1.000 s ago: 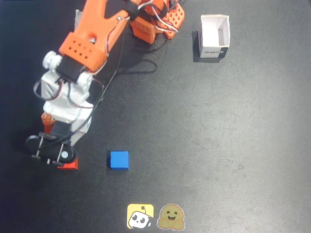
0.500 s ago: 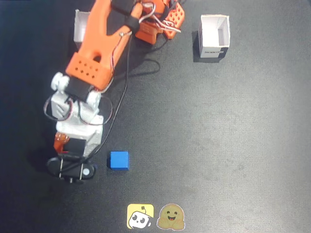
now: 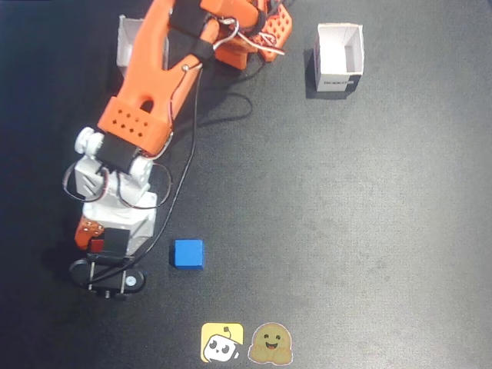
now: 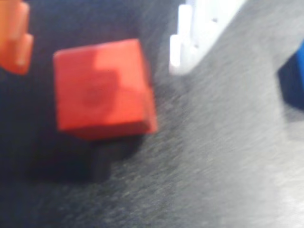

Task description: Put the red cube in the right box and the blue cube in the left box.

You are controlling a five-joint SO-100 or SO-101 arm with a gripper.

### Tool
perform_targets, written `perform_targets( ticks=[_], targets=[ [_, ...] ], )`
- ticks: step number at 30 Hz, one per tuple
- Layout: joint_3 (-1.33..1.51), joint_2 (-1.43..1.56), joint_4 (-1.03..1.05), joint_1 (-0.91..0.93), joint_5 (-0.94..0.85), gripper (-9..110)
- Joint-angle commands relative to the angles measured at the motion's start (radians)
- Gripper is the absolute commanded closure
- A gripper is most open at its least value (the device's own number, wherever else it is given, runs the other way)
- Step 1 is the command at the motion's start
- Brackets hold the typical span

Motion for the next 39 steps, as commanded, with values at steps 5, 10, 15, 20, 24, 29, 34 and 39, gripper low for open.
perform_targets(
  ticks=[5,10,15,20,24,29,34,39],
  targets=[
    [-0.120,-0.049,-0.008,0.015,0.000,78],
    [-0.137,-0.063,-0.008,0.017,0.003,78],
    [-0.183,-0.107,0.009,0.014,0.011,78],
    [-0.199,-0.130,0.009,0.008,0.021,79],
    [-0.209,-0.155,0.000,0.006,0.028,80],
    [-0.202,-0.164,-0.014,0.006,0.025,82],
    [-0.196,-0.164,-0.012,0.009,0.025,86],
    [-0.195,-0.170,-0.014,0.012,0.026,90]
  ],
)
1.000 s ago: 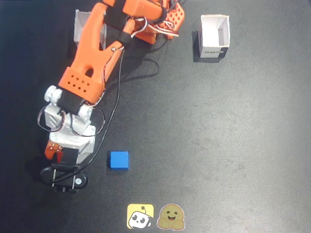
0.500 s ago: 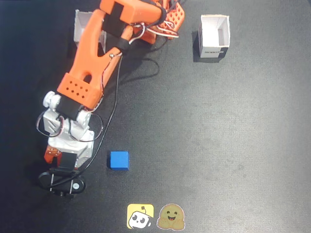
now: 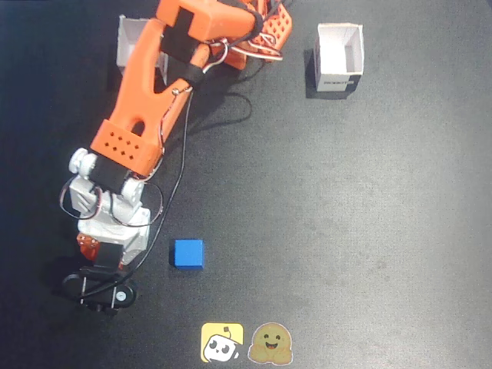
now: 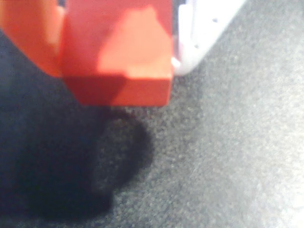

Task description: Put the red cube in the right box and the blue cube in the left box.

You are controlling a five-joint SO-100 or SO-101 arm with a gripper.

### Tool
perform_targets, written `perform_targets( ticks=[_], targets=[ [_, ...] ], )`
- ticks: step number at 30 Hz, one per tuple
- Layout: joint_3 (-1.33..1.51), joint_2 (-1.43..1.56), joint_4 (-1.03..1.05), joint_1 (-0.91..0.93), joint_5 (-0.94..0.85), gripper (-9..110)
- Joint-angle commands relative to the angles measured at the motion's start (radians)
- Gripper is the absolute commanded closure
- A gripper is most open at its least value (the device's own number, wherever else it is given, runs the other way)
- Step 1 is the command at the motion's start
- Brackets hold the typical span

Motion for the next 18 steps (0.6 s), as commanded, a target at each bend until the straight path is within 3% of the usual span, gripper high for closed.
perform_targets(
  ticks=[1,18],
  targets=[
    [-0.040,0.008,-0.017,0.005,0.006,91],
    [-0.006,0.245,0.230,0.038,-0.011,92]
  ],
)
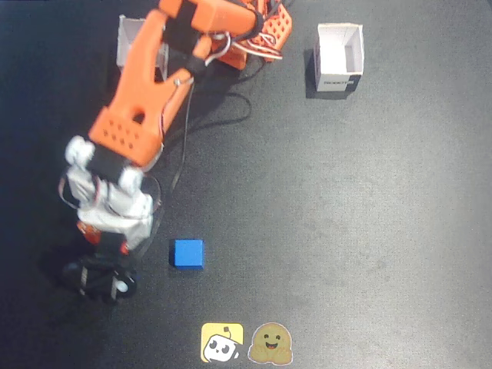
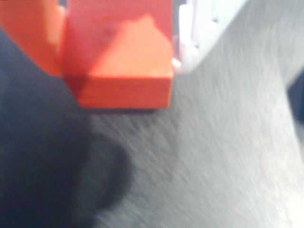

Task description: Put the red cube in the right box and the blue cube in the left box.

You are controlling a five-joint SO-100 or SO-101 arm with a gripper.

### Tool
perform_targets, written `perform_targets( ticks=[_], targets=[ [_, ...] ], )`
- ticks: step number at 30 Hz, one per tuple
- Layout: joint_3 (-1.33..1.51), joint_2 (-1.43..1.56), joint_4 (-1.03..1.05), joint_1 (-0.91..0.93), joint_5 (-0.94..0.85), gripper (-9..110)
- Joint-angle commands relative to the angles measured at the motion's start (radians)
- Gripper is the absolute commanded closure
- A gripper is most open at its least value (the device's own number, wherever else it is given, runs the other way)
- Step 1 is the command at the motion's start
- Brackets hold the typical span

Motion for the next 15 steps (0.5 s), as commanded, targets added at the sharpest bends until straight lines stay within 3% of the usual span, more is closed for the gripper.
perform_targets(
  ticks=[1,15],
  targets=[
    [-0.005,0.133,0.052,0.021,-0.017,92],
    [0.368,0.499,0.023,0.121,-0.028,92]
  ],
)
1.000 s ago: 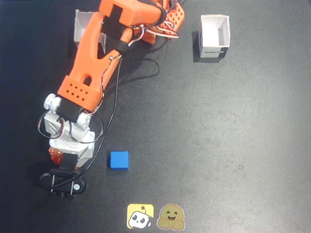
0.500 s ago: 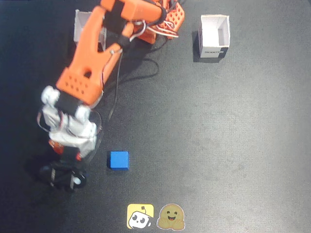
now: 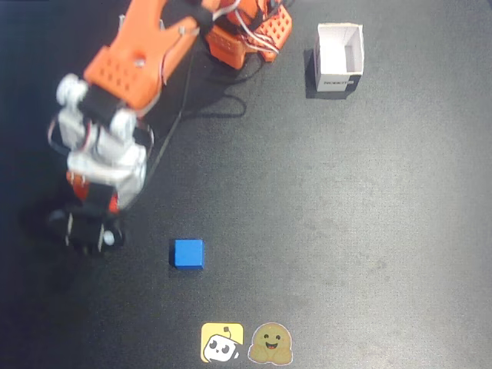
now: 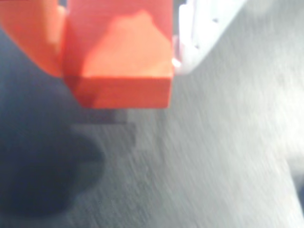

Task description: Put the red cube in the right box and the blue cube in the left box.

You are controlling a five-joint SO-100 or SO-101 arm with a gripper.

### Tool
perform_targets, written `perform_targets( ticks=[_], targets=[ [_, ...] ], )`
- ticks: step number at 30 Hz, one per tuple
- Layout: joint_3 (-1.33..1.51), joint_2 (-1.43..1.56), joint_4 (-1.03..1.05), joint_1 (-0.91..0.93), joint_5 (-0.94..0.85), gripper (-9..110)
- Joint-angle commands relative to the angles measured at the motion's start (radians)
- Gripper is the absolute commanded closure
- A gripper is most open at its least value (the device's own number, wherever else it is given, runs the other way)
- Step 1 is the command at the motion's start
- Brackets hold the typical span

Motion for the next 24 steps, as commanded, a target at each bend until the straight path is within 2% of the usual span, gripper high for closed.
perform_targets(
  ticks=[1,19,24],
  targets=[
    [0.057,0.133,-0.020,0.051,0.006,92],
    [0.492,0.566,-0.057,0.353,0.106,92],
    [0.506,0.644,0.035,0.437,0.098,92]
  ],
)
